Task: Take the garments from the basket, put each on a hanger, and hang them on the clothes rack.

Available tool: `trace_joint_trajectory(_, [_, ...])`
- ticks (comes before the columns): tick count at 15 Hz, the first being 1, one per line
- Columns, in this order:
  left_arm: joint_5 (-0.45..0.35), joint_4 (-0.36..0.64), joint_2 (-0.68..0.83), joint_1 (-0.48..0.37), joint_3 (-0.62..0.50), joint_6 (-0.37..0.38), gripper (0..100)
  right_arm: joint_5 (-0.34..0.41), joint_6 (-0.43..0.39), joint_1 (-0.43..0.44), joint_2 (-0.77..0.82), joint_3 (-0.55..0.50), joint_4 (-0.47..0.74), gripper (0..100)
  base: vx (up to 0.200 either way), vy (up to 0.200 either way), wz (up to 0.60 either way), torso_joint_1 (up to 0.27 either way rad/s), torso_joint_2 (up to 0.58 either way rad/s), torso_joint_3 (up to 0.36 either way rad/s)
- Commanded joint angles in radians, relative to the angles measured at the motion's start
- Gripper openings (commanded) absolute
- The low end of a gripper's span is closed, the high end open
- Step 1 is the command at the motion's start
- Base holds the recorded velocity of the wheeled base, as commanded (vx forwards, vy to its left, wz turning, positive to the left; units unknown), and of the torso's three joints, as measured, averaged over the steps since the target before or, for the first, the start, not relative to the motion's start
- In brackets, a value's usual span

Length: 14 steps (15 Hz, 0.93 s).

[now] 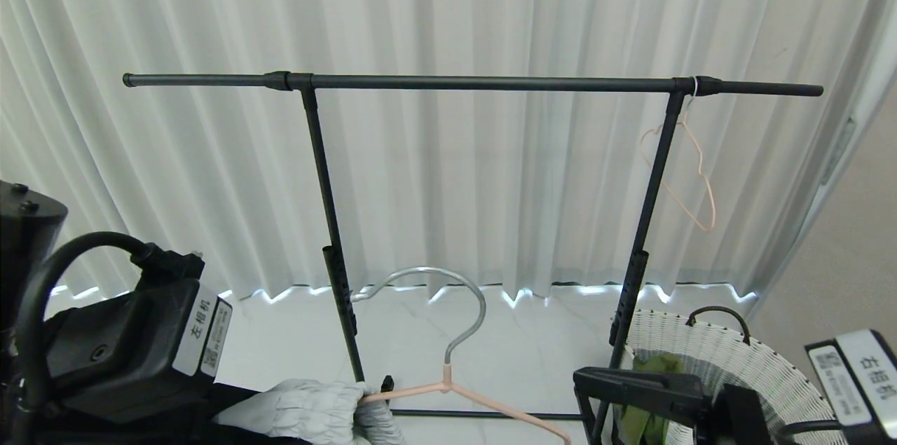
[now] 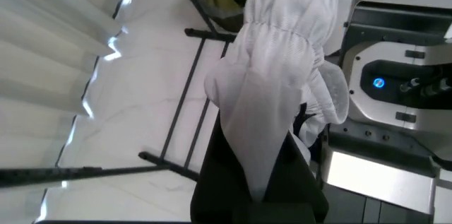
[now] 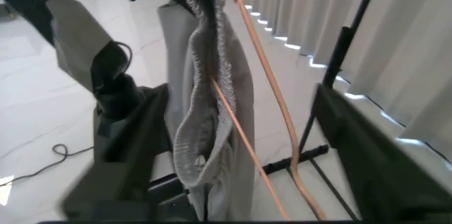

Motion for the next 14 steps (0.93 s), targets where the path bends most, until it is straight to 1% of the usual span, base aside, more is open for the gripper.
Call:
trace_joint_trajectory(1, [0.045, -0.001, -0.021, 0.001, 0.026, -0.001, 0, -0.013, 0.002, -0.072, 0.002, -0.001, 0.004, 100, 0.000, 0.000, 0.00, 0.000, 0.00, 0.000])
trace_joint_trajectory(2, [0.062, -0.001, -0.028, 0.001, 0.032, -0.001, 0, -0.013, 0.002, -0.092, 0.002, -0.001, 0.004, 100, 0.000, 0.000, 0.00, 0.000, 0.00, 0.000])
trace_joint_trajectory(3, [0.118, -0.001, -0.053, 0.007, 0.045, -0.003, 0, -0.011, 0.002, -0.133, 0.003, -0.001, 0.009, 100, 0.000, 0.000, 0.00, 0.000, 0.00, 0.000])
trace_joint_trajectory(5, [0.157, -0.001, -0.082, 0.036, 0.052, -0.004, 0, -0.011, 0.002, -0.153, 0.006, -0.001, 0.032, 100, 0.000, 0.000, 0.00, 0.000, 0.00, 0.000])
trace_joint_trajectory(6, [0.171, -0.001, -0.091, 0.067, 0.054, -0.013, 0, -0.009, 0.002, -0.153, 0.009, -0.007, 0.053, 100, 0.000, 0.000, 0.00, 0.000, 0.00, 0.000])
trace_joint_trajectory(7, [0.182, -0.003, -0.094, 0.096, 0.046, -0.065, 0, -0.008, 0.002, -0.153, 0.012, -0.013, 0.065, 100, 0.000, 0.000, 0.00, 0.000, 0.00, 0.000])
trace_joint_trajectory(8, [0.197, -0.003, -0.101, 0.097, 0.028, -0.148, 0, -0.008, 0.000, -0.152, 0.014, -0.019, 0.082, 100, 0.000, 0.000, 0.00, 0.000, 0.00, 0.000])
trace_joint_trajectory(9, [0.223, -0.003, -0.102, 0.096, 0.003, -0.253, 0, -0.011, 0.000, -0.152, 0.021, -0.024, 0.101, 100, 0.000, 0.000, 0.00, 0.000, 0.00, 0.000])
trace_joint_trajectory(10, [0.240, -0.003, -0.108, 0.091, -0.023, -0.337, 0, -0.011, 0.003, -0.152, 0.032, -0.024, 0.107, 100, 0.000, 0.000, 0.00, 0.000, 0.00, 0.000])
trace_joint_trajectory(11, [0.251, -0.003, -0.114, 0.088, -0.050, -0.400, 0, -0.013, 0.005, -0.152, 0.051, -0.028, 0.107, 100, 0.000, 0.000, 0.00, 0.000, 0.00, 0.000])
trace_joint_trajectory(12, [0.257, -0.003, -0.121, 0.088, -0.073, -0.431, 0, -0.013, 0.009, -0.152, 0.072, -0.041, 0.108, 100, 0.000, 0.000, 0.00, 0.000, 0.00, 0.000])
trace_joint_trajectory(13, [0.260, -0.003, -0.122, 0.088, -0.092, -0.446, 0, -0.013, 0.025, -0.150, 0.103, -0.056, 0.108, 100, 0.000, 0.000, 0.00, 0.000, 0.00, 0.000])
trace_joint_trajectory(14, [0.262, -0.024, -0.124, 0.088, -0.106, -0.452, 0, -0.013, 0.059, -0.146, 0.141, -0.087, 0.108, 100, 0.000, 0.000, 0.00, 0.000, 0.00, 0.000])
